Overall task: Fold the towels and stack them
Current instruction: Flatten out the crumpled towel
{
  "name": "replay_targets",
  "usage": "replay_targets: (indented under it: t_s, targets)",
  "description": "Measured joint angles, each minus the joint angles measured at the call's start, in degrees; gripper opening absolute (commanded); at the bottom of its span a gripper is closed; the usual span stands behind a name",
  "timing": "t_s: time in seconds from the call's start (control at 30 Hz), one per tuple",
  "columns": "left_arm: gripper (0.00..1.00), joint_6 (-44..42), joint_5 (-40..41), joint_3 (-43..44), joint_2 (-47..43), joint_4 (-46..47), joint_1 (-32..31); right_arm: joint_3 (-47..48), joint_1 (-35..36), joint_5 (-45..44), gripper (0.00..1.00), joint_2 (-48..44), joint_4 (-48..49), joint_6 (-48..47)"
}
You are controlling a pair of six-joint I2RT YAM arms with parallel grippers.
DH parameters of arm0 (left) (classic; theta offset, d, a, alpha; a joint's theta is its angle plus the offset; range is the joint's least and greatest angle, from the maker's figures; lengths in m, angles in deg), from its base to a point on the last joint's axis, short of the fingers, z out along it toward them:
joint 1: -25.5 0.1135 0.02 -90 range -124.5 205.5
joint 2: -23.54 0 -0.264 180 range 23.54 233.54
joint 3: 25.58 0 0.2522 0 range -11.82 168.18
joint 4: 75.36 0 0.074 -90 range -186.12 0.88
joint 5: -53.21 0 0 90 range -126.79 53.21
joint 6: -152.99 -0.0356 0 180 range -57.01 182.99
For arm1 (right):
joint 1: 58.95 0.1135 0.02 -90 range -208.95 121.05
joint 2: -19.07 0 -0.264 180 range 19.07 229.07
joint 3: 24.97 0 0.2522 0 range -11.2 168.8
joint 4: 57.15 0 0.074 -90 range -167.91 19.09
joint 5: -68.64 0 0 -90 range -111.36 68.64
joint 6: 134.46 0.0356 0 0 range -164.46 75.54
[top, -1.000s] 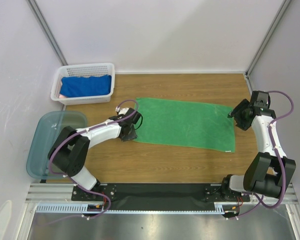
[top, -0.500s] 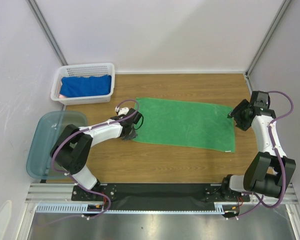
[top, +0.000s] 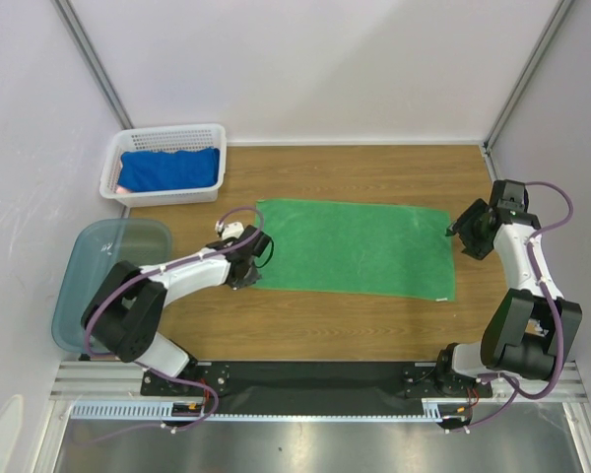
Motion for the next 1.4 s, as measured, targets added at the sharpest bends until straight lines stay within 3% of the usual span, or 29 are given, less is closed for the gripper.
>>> replay_targets:
  t_s: [0.5, 0.67, 0.77, 0.83, 0.87, 1.0, 1.1, 1.23, 1.4]
  targets:
    - [0.01, 7.3, 0.4, -11.4, -14.4, -5.7, -1.7, -1.2, 1.1, -0.1, 0.62, 2.0, -0.7, -0.5]
    - [0.07, 8.6, 1.6, -12.7, -16.9, -10.1, -1.7, -3.5, 2.3, -0.1, 0.62, 2.0, -0.8, -0.6]
    - [0.18, 8.6, 2.0, -12.6, -17.0, -11.2, -1.7, -4.0, 3.1, 0.0, 0.62, 2.1, -0.9, -0.6]
    - [0.32, 8.5, 2.4, -12.5, -17.0, -12.0, -1.7, -4.0, 3.5, 0.1, 0.62, 2.1, -0.6, -0.6]
    - [0.46, 8.5, 2.9, -12.2, -17.0, -12.9, -1.8, -3.9, 3.8, 0.1, 0.62, 2.2, -0.6, -0.6]
    - [0.63, 7.8, 4.0, -10.5, -18.1, -16.3, -1.7, -2.5, 4.4, 0.5, 0.65, 3.9, -0.6, -0.6]
    - [0.68, 6.2, 4.3, -8.0, -21.1, -17.7, -0.3, -0.7, 4.8, 1.1, 0.65, 5.5, -0.2, -0.5]
    - [0.71, 1.5, 3.1, -1.7, -22.9, -16.2, 6.1, 3.5, 5.6, 2.2, 0.66, 9.2, 1.2, -0.1]
    - [0.69, -5.9, 0.9, 8.0, -17.0, -10.2, 13.1, 9.2, 6.8, 3.0, 0.66, 15.1, 3.2, 0.0]
